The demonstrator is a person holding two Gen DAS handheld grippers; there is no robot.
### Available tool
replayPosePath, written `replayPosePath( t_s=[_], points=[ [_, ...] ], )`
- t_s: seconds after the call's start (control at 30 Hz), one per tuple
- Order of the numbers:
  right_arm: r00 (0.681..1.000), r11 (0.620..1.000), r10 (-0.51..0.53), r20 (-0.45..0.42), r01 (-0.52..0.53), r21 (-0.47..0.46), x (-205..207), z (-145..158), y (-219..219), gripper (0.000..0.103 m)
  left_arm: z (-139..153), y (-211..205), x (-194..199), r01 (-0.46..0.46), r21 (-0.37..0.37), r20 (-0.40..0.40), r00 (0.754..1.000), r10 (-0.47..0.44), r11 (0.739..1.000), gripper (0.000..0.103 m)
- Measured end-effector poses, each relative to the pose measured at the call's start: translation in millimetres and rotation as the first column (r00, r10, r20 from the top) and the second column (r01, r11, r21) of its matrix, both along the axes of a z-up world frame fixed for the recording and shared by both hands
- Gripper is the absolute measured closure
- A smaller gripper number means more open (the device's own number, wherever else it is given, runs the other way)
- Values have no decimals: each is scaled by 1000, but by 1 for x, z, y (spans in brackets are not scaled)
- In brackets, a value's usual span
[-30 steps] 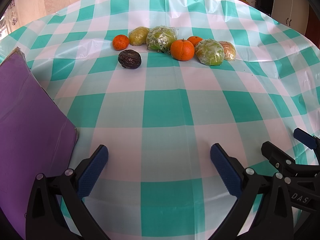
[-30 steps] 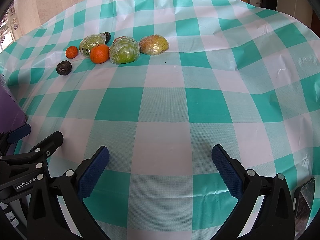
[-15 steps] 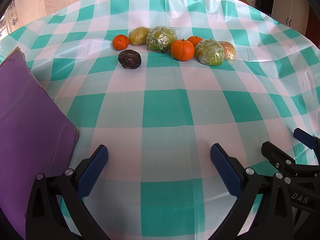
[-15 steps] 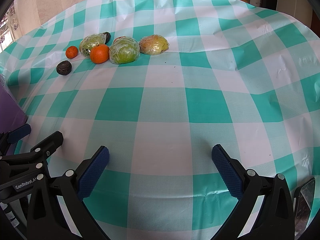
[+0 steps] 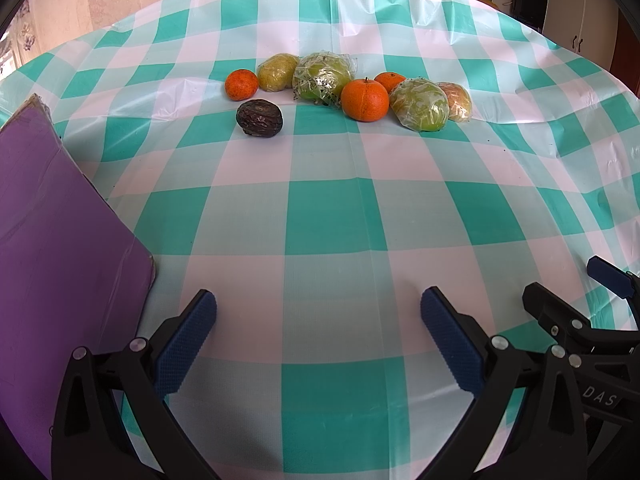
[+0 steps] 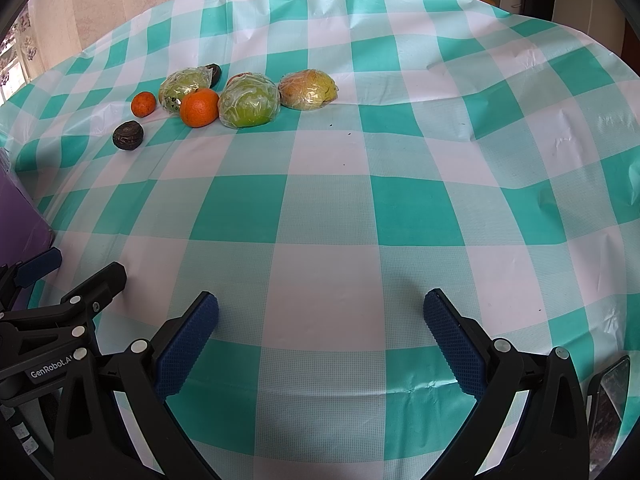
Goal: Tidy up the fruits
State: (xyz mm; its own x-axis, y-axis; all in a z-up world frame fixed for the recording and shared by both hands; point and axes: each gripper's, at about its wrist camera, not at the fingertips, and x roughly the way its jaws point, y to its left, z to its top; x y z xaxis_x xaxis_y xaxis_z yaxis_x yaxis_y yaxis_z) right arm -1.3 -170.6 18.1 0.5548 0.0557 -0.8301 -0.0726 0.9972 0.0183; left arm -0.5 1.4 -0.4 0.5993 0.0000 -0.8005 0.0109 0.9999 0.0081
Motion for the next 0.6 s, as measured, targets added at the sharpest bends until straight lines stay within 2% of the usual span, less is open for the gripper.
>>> replayPosePath(
  t_s=[0.37, 0.6],
  points=[
    [1000, 1000, 0, 1, 0, 0, -1, -1, 1, 4, 0, 0, 0, 1, 0, 0, 1000, -1, 1000, 1],
    [999, 999, 43, -26, -43, 0, 7, -1, 0, 4, 1, -1, 3, 18, -2, -11, 1000, -18, 1000, 1]
  ],
)
